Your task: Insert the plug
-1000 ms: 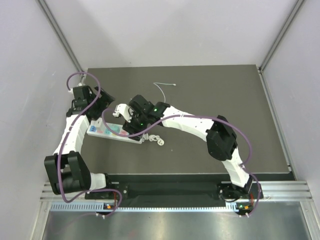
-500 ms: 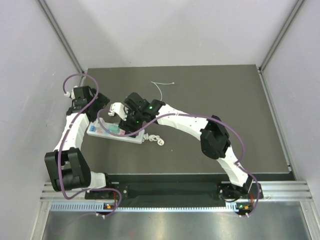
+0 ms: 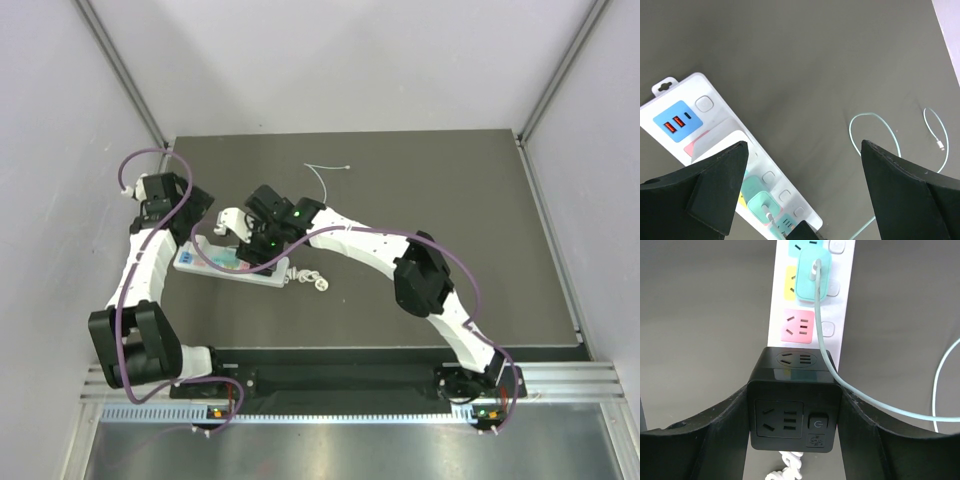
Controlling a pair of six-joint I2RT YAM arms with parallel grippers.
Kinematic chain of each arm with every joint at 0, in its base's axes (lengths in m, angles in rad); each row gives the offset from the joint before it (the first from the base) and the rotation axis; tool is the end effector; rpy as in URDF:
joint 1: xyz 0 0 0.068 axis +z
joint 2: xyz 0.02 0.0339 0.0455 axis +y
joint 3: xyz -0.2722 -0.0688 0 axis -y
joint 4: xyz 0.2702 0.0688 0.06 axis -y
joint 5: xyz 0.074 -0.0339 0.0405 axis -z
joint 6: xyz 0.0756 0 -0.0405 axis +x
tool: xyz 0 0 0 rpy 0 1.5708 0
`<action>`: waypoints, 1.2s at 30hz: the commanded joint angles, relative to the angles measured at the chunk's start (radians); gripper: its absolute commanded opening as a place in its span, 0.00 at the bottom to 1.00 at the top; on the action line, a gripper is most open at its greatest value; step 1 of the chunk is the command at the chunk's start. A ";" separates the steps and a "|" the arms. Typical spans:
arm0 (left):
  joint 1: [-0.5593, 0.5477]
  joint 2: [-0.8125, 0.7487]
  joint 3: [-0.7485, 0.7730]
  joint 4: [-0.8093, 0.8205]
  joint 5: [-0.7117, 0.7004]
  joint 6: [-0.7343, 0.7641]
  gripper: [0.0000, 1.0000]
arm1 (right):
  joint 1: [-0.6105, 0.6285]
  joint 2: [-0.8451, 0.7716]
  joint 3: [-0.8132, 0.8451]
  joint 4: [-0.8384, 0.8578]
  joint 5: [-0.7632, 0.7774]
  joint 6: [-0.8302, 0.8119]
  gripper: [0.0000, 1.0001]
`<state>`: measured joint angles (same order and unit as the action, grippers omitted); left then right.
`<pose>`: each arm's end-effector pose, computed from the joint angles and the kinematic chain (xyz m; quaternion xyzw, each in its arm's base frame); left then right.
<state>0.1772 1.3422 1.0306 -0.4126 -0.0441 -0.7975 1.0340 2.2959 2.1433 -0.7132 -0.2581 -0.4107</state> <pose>0.3399 0.0643 0.2538 -0.4349 0.8012 -0.1062 0.3972 0.2759 0.5014 0.2234 -0.6487 0.6689 0.2199 0.2888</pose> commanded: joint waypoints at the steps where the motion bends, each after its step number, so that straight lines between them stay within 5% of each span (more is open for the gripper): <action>1: 0.013 -0.041 -0.001 0.011 -0.027 -0.014 0.98 | 0.005 0.011 0.069 0.003 -0.030 -0.010 0.00; 36: 0.015 -0.071 -0.023 0.032 -0.034 -0.026 0.98 | -0.009 0.057 0.116 -0.097 0.006 0.056 0.00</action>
<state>0.1837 1.3060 1.0080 -0.4107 -0.0601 -0.8177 1.0309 2.3508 2.2082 -0.7551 -0.2661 -0.3649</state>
